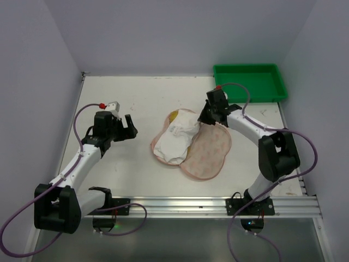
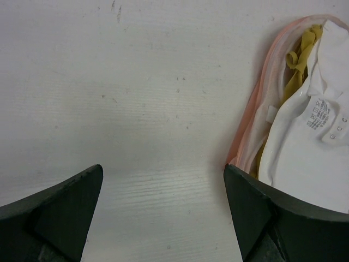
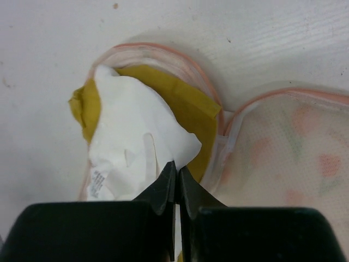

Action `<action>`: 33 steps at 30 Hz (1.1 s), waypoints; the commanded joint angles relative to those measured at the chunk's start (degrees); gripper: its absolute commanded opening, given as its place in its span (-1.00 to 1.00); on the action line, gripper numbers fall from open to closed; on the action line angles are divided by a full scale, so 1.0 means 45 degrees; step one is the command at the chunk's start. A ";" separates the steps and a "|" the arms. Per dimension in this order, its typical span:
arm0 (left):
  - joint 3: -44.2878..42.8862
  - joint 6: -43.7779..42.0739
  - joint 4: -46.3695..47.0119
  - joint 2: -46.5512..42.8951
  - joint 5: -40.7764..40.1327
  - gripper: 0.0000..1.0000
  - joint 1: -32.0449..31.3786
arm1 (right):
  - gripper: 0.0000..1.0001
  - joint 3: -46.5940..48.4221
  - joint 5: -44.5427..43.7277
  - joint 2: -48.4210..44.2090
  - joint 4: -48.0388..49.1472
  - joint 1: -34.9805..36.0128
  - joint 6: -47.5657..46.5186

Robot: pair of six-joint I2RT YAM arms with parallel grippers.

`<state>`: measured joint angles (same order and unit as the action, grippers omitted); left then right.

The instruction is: Unzip the laundry bag and remove the bra

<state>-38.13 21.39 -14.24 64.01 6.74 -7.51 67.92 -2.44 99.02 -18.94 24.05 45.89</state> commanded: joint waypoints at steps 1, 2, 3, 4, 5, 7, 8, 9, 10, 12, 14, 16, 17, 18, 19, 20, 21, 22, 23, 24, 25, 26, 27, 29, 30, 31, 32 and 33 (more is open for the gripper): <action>-0.0335 -0.0319 0.0625 0.0053 0.0044 0.90 0.0184 | -1.00 0.0453 0.0657 -0.1748 -0.0108 0.0026 -0.0802; -0.0316 -0.0319 0.0645 0.0073 0.0064 0.90 0.0203 | -1.00 0.0608 0.1007 -0.2273 -0.0088 0.0026 -0.1035; -0.0316 -0.0300 0.0645 0.0092 0.0083 0.90 0.0223 | -1.00 0.0726 0.1030 -0.2530 -0.0088 0.0007 -0.1134; -0.0316 -0.0300 0.0645 0.0092 0.0122 0.90 0.0242 | -1.00 0.0862 0.1030 -0.2764 -0.0088 0.0026 -0.1232; -0.0316 -0.0300 0.0626 0.0092 0.0123 0.90 0.0262 | -1.00 0.1289 0.1030 -0.2960 -0.0166 0.0007 -0.1445; -0.0335 -0.0300 0.0664 0.0112 0.0142 0.90 0.0301 | -1.00 0.2283 0.0758 -0.3391 -0.0439 0.0007 -0.1816; -0.0316 -0.0300 0.0645 0.0131 0.0142 0.90 0.0301 | -1.00 0.2657 0.0602 -0.3469 -0.0652 0.0006 -0.1935; -0.0316 -0.0300 0.0645 0.0131 0.0162 0.90 0.0321 | -1.00 0.3086 0.0426 -0.3509 -0.0732 -0.0013 -0.2071; -0.0316 -0.0300 0.0626 0.0151 0.0142 0.90 0.0321 | -1.00 0.3941 0.0212 -0.3490 -0.0810 -0.0013 -0.2343; -0.0335 -0.0280 0.0645 0.0170 0.0142 0.90 0.0340 | -1.00 0.4863 -0.0392 -0.3315 -0.0966 -0.0071 -0.2599; -0.0316 -0.0280 0.0626 0.0209 0.0142 0.90 0.0379 | -1.00 0.6133 -0.0630 -0.3080 -0.1006 -0.0344 -0.2950; -0.0316 -0.0299 0.0626 0.0210 0.0064 0.90 0.0379 | -1.00 0.7456 -0.0844 -0.2497 -0.1026 -0.0869 -0.3281; -0.0297 -0.0300 0.0606 0.0210 0.0045 0.90 0.0379 | -1.00 0.7929 -0.0826 -0.2223 -0.1142 -0.1124 -0.3341; -0.0296 -0.0300 0.0586 0.0210 0.0045 0.90 0.0399 | -1.00 0.8456 -0.0768 -0.1930 -0.1201 -0.1668 -0.3361; -0.0258 -0.0300 0.0606 0.0229 0.0045 0.90 0.0399 | -1.00 0.9351 -0.0554 -0.1386 -0.1221 -0.1944 -0.3381; -0.0257 -0.0280 0.0606 0.0248 0.0025 0.90 0.0399 | -1.00 0.9785 -0.0475 -0.1090 -0.1202 -0.2217 -0.3381; -0.0219 -0.0261 0.0586 0.0268 0.0025 0.90 0.0399 | -1.00 1.0253 -0.0397 -0.0797 -0.1221 -0.2762 -0.3381; -0.0218 -0.0260 0.0586 0.0307 0.0025 0.90 0.0399 | -1.00 1.1206 -0.0164 -0.0175 -0.1202 -0.3038 -0.3362; -0.0199 -0.0241 0.0586 0.0327 0.0044 0.90 0.0399 | -1.00 1.1660 -0.0065 0.0140 -0.1201 -0.3311 -0.3362; -0.0179 -0.0241 0.0586 0.0346 0.0045 0.90 0.0399 | -1.00 1.2592 0.0013 0.0472 -0.1221 -0.3817 -0.3265; -0.0179 -0.0222 0.0606 0.0366 0.0045 0.90 0.0399 | -1.00 1.3027 0.0072 0.0785 -0.1202 -0.4092 -0.3148; -0.0140 -0.0183 0.0644 0.0405 0.0045 0.90 0.0399 | -1.00 1.3399 0.0286 0.1387 -0.1182 -0.4366 -0.3050; -0.0121 -0.0144 0.0626 0.0424 0.0083 0.90 0.0399 | -1.00 1.3789 0.0404 0.1683 -0.1143 -0.4891 -0.2933; -0.0082 -0.0027 0.0606 0.0483 0.0142 0.90 0.0418 | -1.00 1.4495 0.0444 0.2366 -0.0794 -0.5266 -0.2640; -0.0062 -0.0007 0.0586 0.0483 0.0220 0.90 0.0399 | -1.00 1.4535 0.0463 0.2505 -0.0559 -0.5847 -0.2562; -0.0062 0.0051 0.0586 0.0444 0.0259 0.90 0.0418 | -1.00 1.4342 0.0463 0.2623 -0.0267 -0.6027 -0.2348; -0.0062 0.0110 0.0567 0.0444 0.0221 0.90 0.0399 | -1.00 1.4205 0.0463 0.2817 0.0374 -0.6203 -0.2249; -0.0043 0.0111 0.0567 0.0386 0.0220 0.90 0.0418 | -1.00 1.4087 0.0715 0.2954 0.0651 -0.6495 -0.2016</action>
<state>-38.13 21.52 -14.20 66.02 7.20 -6.31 129.99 -1.52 111.46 -22.24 -2.61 34.11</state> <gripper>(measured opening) 0.953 0.014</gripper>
